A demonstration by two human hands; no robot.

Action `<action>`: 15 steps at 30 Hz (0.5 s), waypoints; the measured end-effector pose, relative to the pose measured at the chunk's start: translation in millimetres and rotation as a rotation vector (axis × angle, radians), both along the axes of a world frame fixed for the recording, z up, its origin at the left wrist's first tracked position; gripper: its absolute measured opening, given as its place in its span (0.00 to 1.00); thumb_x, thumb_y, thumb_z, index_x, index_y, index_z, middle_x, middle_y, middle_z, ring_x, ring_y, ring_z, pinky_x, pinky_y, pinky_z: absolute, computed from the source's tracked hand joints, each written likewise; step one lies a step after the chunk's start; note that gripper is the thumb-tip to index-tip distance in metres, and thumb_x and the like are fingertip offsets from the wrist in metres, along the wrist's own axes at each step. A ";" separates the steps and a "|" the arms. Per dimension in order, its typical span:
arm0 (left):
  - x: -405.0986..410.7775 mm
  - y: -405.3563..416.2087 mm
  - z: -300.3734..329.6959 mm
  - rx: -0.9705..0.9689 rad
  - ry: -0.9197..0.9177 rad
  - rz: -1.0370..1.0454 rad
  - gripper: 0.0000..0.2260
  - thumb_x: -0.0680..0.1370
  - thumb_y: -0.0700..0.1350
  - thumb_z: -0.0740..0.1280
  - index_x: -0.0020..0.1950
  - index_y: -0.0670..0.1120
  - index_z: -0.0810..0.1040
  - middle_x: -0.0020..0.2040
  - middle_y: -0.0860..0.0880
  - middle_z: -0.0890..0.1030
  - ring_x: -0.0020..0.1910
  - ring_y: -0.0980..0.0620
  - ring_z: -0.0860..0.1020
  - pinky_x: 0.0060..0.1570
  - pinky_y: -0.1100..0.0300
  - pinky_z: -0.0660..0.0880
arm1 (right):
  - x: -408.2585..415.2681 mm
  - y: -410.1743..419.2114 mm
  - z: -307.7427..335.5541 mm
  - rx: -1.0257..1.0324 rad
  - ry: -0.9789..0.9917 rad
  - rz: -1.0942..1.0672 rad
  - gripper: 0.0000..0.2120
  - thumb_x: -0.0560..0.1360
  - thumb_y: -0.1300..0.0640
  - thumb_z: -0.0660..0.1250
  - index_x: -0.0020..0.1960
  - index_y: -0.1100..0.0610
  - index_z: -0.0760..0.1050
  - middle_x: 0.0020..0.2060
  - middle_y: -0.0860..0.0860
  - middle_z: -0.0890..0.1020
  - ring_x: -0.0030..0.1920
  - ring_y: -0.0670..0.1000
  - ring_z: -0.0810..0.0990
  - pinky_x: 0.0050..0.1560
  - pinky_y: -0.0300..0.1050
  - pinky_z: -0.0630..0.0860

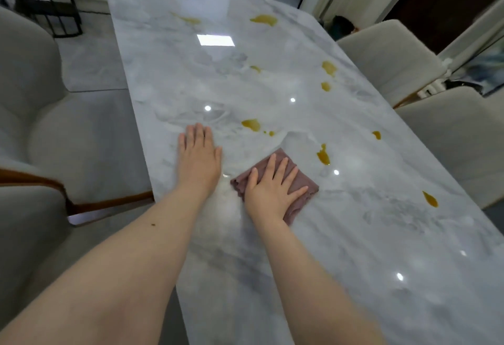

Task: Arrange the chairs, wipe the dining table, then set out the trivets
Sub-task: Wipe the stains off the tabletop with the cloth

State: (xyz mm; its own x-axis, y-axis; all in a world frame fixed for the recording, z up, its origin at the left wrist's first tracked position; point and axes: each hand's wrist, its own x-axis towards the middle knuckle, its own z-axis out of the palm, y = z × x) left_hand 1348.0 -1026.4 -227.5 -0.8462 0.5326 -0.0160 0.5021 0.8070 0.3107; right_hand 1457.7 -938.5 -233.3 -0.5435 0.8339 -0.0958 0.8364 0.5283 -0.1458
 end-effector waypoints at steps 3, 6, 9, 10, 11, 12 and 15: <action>-11.2 7.7 -4.1 0.012 0.023 0.019 0.26 0.82 0.50 0.49 0.78 0.41 0.50 0.78 0.41 0.50 0.77 0.43 0.47 0.74 0.49 0.39 | -34.3 19.0 0.7 0.007 -0.007 -0.015 0.30 0.82 0.44 0.45 0.79 0.54 0.42 0.78 0.54 0.44 0.77 0.57 0.39 0.69 0.69 0.33; -14.0 8.8 -8.3 0.036 0.066 0.019 0.25 0.82 0.50 0.48 0.78 0.41 0.51 0.78 0.42 0.51 0.77 0.43 0.47 0.74 0.50 0.40 | -69.6 40.6 1.8 0.005 -0.019 -0.033 0.30 0.82 0.45 0.45 0.78 0.58 0.41 0.78 0.55 0.44 0.77 0.57 0.39 0.70 0.67 0.35; -14.3 8.0 -9.0 0.057 0.103 0.016 0.25 0.82 0.49 0.47 0.77 0.40 0.52 0.78 0.41 0.52 0.77 0.42 0.49 0.75 0.49 0.42 | -99.6 55.9 3.0 0.002 -0.011 0.018 0.30 0.82 0.45 0.45 0.78 0.58 0.42 0.78 0.55 0.45 0.77 0.57 0.40 0.72 0.66 0.36; -13.9 7.8 -9.3 0.066 0.107 0.018 0.25 0.82 0.49 0.47 0.77 0.40 0.52 0.78 0.41 0.53 0.77 0.42 0.50 0.75 0.49 0.42 | -106.8 59.6 3.1 0.005 -0.006 0.070 0.29 0.82 0.46 0.46 0.79 0.57 0.43 0.78 0.54 0.45 0.77 0.55 0.41 0.72 0.65 0.36; -13.7 8.2 -9.0 0.075 0.109 0.020 0.25 0.82 0.48 0.48 0.77 0.39 0.53 0.77 0.41 0.53 0.77 0.42 0.50 0.75 0.49 0.43 | -111.8 62.9 4.2 0.003 0.007 0.135 0.28 0.82 0.48 0.47 0.79 0.55 0.44 0.78 0.52 0.46 0.77 0.54 0.41 0.73 0.63 0.36; -13.1 8.3 -9.2 0.073 0.107 0.018 0.24 0.83 0.48 0.48 0.77 0.39 0.53 0.77 0.40 0.54 0.77 0.41 0.50 0.75 0.49 0.43 | -113.6 65.2 5.1 -0.005 0.021 0.213 0.27 0.82 0.49 0.48 0.79 0.53 0.46 0.78 0.50 0.47 0.78 0.52 0.42 0.73 0.61 0.36; -12.2 7.4 -7.5 0.068 0.090 0.015 0.25 0.83 0.48 0.47 0.77 0.39 0.52 0.78 0.41 0.52 0.77 0.42 0.49 0.75 0.49 0.42 | -95.6 58.6 9.7 -0.034 0.088 0.493 0.26 0.80 0.51 0.47 0.78 0.49 0.52 0.78 0.47 0.52 0.77 0.47 0.46 0.74 0.55 0.38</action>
